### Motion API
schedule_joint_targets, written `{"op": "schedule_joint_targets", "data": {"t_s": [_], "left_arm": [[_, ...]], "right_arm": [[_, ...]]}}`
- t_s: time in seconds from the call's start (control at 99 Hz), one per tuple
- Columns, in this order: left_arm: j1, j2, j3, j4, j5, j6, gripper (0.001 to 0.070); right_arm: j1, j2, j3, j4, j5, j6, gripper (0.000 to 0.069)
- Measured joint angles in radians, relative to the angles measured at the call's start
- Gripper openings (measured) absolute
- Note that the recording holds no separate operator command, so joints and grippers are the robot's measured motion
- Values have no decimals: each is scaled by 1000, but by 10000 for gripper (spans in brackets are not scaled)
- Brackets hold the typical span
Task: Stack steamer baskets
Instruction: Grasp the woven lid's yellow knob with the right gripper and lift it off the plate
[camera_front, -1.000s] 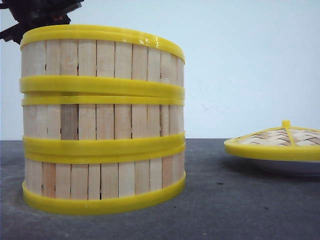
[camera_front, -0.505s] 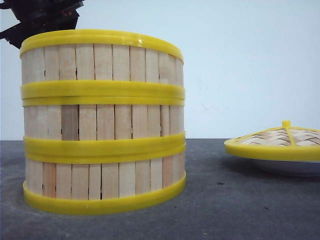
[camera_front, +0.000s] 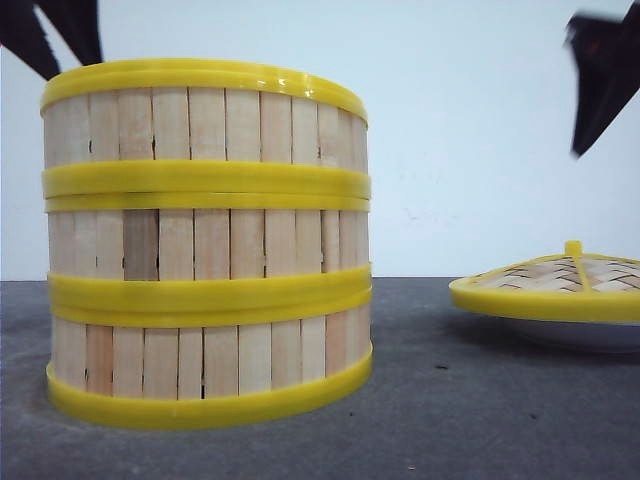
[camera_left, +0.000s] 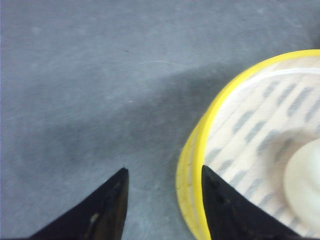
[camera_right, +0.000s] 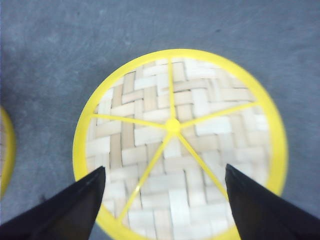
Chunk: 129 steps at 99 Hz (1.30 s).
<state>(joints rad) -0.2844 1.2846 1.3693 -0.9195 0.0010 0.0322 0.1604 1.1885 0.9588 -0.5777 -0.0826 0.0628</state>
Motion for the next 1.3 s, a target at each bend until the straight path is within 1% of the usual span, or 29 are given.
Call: {"op": "schedule_joint_targets", "data": {"t_s": [0.131,0.293,0.465,0.677,0.818,0.949,1.091,1.303], "left_arm": [[1,-79,-130,32,-5,-25,270],[31,-195,-276,49,-30,-37,270],[72,-281,-338,43,-32,-48,270],[103,-345,-344,45,-32,-48,270],[111,-352,-344,44,-32,-51,270],[111,-353,-344,41,-32,-56,270],[111,-353,-344,41,-32,-60,270],[111,-353,-344,41,-32,-63,270]], "right_arm": [[0,90,0,60,-1,-14,471],[-1,175,0,145,-1,-34,471],[-1,227,0,199,-1,-50,461],[-1,294,0,223,3,-59,444],[-3,303,0,241,7,-60,370],[-3,306,0,249,7,-63,321],[-3,306,0,249,7,-64,189],[0,306,0,248,6,-66,70]]}}
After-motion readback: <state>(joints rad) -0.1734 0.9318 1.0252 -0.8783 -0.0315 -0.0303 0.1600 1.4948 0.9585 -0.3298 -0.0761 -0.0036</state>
